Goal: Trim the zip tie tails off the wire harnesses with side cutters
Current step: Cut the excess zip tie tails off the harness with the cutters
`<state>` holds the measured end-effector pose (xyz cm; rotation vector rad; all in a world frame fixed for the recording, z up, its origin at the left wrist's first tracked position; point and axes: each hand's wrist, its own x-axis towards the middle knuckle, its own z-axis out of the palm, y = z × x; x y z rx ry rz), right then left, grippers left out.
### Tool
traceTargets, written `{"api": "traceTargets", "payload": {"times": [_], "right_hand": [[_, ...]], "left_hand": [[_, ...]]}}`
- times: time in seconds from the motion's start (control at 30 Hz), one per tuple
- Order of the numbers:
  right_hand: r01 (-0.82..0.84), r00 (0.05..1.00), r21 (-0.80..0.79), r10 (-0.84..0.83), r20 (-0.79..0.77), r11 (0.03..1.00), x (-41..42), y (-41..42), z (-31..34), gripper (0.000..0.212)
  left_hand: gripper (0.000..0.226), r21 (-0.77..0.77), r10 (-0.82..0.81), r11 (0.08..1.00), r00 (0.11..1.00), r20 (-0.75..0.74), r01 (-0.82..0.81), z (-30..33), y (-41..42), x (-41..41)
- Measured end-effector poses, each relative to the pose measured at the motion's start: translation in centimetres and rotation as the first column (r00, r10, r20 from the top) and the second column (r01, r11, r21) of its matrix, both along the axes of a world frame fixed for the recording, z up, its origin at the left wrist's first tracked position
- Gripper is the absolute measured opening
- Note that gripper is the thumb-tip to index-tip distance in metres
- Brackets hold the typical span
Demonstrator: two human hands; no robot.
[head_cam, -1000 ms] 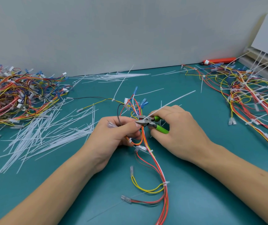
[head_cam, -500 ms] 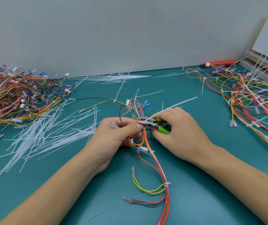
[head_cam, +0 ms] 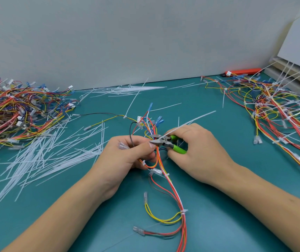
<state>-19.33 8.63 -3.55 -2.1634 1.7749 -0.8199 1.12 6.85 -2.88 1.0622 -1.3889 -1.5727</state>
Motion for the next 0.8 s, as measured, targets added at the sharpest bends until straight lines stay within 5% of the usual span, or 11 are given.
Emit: {"api": "traceTargets", "payload": {"times": [0.1,0.27,0.43,0.57,0.8], "right_hand": [[0.028,0.998,-0.025,-0.029,-0.053,0.999,-0.07,-0.02,-0.07,0.009],[0.086,0.995,0.02,-0.085,-0.043,0.996,0.26,0.15,-0.13,0.037],[0.041,0.998,0.014,-0.041,0.036,0.999,-0.05,0.16,-0.28,0.014],[0.039,0.997,0.011,-0.039,0.067,0.999,0.19,0.45,0.34,0.034],[0.041,0.997,0.019,-0.042,0.072,0.999,0.12,0.3,0.32,0.033]], "left_hand": [[0.009,-0.003,-0.002,1.0,1.0,0.003,0.002,-0.06,-0.02,-0.02],[0.008,-0.005,-0.009,1.0,1.0,0.012,0.009,0.01,0.04,0.02],[0.009,-0.001,-0.006,1.0,1.0,0.009,0.006,0.09,0.11,-0.08],[0.013,0.007,0.012,1.0,1.0,0.008,-0.012,0.02,0.05,-0.11],[0.009,-0.002,-0.001,1.0,1.0,0.014,0.001,-0.05,-0.05,-0.11]]}}
